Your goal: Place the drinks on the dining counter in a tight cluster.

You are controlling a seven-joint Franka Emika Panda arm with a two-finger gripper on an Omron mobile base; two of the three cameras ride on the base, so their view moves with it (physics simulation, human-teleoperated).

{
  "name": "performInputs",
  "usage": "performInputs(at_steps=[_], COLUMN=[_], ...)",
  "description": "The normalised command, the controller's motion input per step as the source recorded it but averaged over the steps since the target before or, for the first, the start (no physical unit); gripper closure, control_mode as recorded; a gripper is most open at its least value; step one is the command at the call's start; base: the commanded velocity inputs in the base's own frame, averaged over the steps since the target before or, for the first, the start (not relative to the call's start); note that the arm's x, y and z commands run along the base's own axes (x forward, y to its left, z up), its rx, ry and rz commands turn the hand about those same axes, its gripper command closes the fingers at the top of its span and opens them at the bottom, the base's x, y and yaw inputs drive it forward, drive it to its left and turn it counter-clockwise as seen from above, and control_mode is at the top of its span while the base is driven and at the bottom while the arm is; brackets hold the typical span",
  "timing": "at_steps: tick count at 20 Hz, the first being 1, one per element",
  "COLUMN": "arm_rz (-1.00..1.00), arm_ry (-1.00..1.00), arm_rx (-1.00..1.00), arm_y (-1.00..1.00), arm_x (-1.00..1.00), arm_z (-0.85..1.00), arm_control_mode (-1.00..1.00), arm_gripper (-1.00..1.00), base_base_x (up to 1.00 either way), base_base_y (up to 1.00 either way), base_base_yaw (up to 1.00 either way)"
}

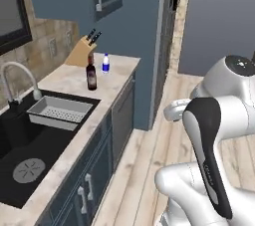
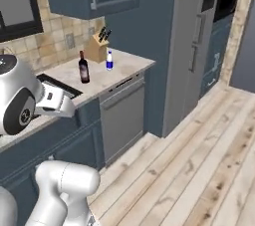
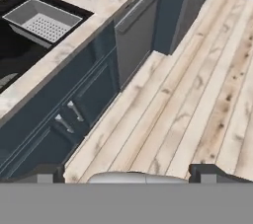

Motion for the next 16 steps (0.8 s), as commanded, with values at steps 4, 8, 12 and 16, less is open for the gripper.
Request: performInputs(at_steps=[4,8,12,16], arm_rz=[0.00,0.00,0.00,0.00], arm_ry=[0.00,0.00,0.00,0.00], arm_rx=[0.00,0.00,0.00,0.00], arm_y=[0.00,0.00,0.00,0.00], arm_x=[0.00,0.00,0.00,0.00], arm_z=[0.00,0.00,0.00,0.00], arm_control_mode=[1.00,1.00,1.00,1.00], arm_gripper=[-1.00,-1.00,-1.00,-1.00], base_base_x=[1.00,1.00,1.00,0.46], base_base_y=[-0.21,-0.23,-0.17,-0.43], base_base_yaw=[0.77,0.78,0.83,0.83])
